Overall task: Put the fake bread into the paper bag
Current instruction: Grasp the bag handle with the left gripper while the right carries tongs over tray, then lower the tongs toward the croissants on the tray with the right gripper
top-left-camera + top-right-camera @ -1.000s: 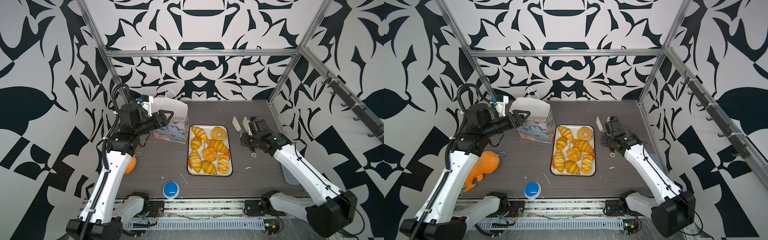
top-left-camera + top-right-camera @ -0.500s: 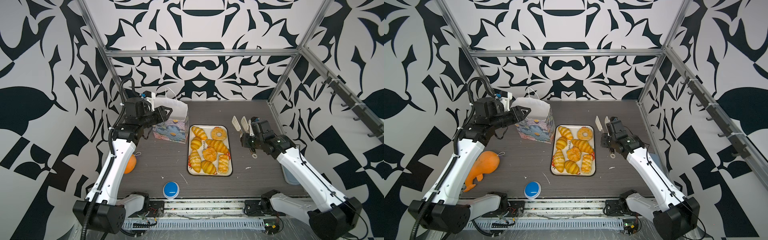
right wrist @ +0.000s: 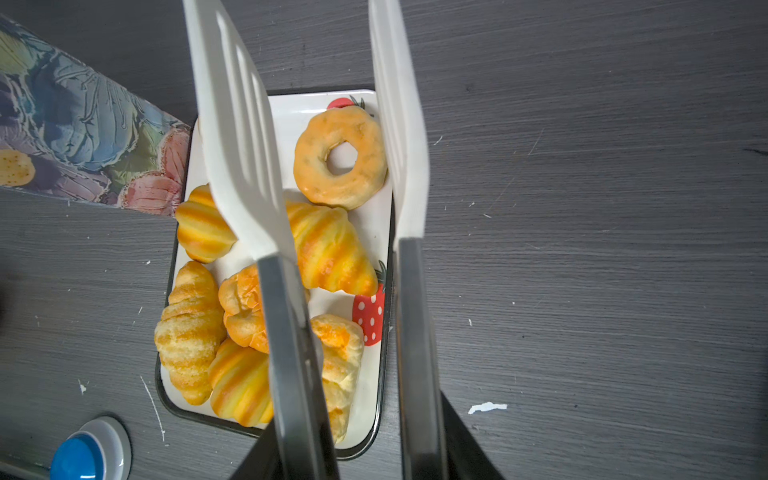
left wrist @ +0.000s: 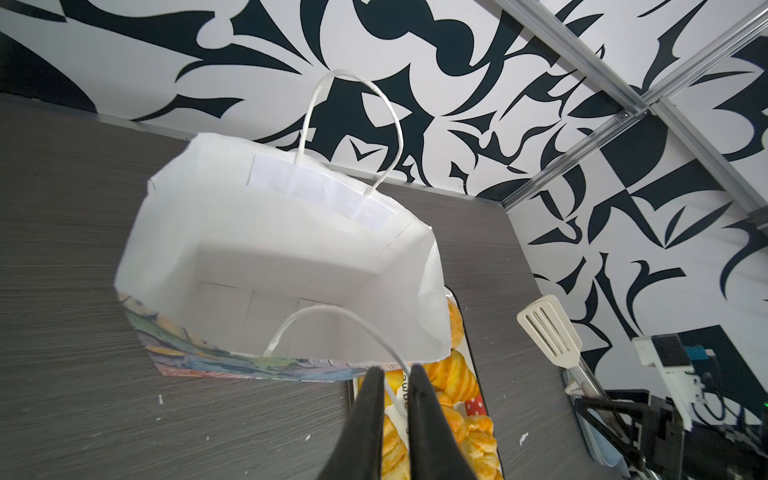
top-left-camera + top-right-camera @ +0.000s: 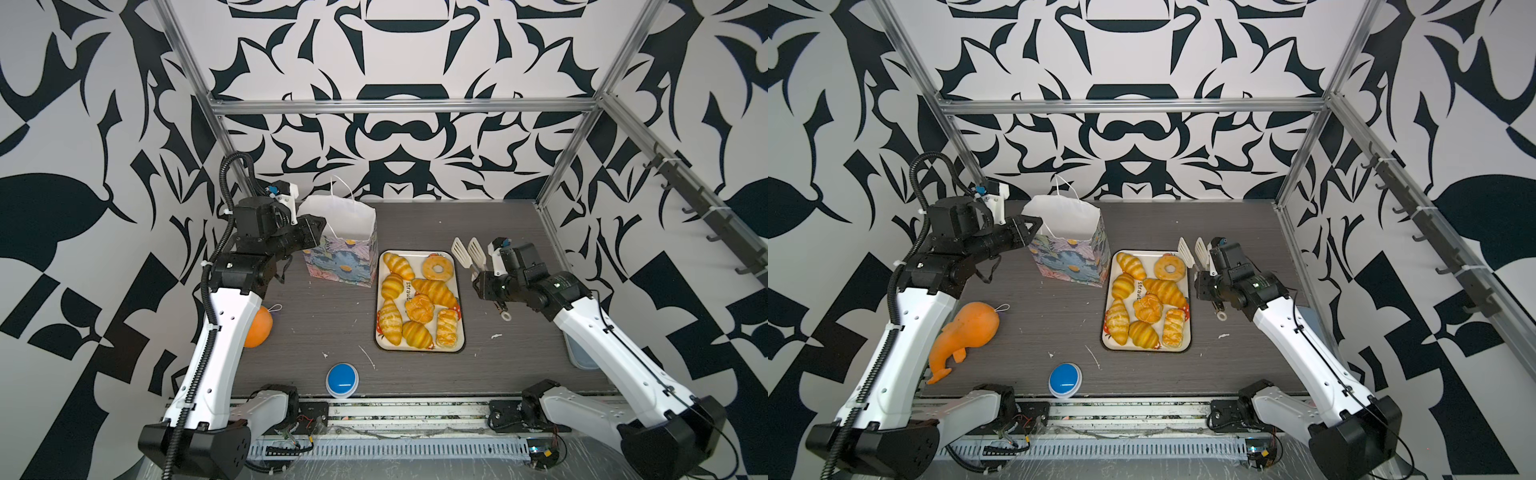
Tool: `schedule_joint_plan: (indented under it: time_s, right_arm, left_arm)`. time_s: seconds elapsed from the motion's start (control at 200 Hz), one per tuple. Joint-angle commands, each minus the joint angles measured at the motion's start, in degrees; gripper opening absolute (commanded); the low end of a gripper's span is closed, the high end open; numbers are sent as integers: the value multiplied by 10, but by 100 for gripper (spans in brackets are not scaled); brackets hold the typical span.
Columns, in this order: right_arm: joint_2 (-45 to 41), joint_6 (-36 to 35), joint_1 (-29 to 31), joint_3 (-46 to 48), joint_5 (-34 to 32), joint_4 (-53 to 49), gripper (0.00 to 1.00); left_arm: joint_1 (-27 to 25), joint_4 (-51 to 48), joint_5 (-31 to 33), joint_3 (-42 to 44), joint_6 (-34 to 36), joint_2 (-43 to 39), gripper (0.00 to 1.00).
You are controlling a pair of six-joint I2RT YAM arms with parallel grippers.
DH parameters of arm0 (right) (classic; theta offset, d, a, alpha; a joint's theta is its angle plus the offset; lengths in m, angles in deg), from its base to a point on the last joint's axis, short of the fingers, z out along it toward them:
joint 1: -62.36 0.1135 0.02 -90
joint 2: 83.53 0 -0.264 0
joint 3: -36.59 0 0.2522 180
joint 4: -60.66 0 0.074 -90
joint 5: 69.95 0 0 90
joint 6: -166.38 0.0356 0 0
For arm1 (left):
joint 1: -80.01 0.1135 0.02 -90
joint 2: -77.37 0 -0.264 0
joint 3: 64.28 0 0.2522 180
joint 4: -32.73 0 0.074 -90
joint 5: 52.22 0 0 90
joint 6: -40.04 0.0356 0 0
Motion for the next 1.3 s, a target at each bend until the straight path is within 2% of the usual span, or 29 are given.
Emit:
schedule_joint_plan:
  time_s: [0.0,0.105,0.2,0.305,0.46,0.59,0.875,1.15,1.295]
  right_arm:
    - [0,-7,8,-18,18,5,46]
    - [7,-7,21,-21,26,0,46]
    - [14,-4,34,-23,21,-4,46]
    - [19,0,45,-23,14,-3,46]
    - [20,6,51,-27,10,0,46]
    - [26,7,56,-31,10,3,46]
    - [28,12,72,-27,5,10,46]
    - [26,21,79,-16,1,17,46]
    - [27,22,81,-21,0,17,46]
  left_arm:
    - [2,-2,19,16,19,-22,18]
    - [2,7,12,22,16,-25,19]
    - [2,21,-13,24,4,-19,40]
    - [2,23,-33,16,-8,-5,49]
    - [2,-1,-27,-3,-13,15,51]
    - [2,18,-40,-1,-22,29,51]
    - [2,99,-111,21,-55,47,45]
    - [2,48,-56,19,-29,43,16]
    - [2,17,-30,14,-10,40,11]
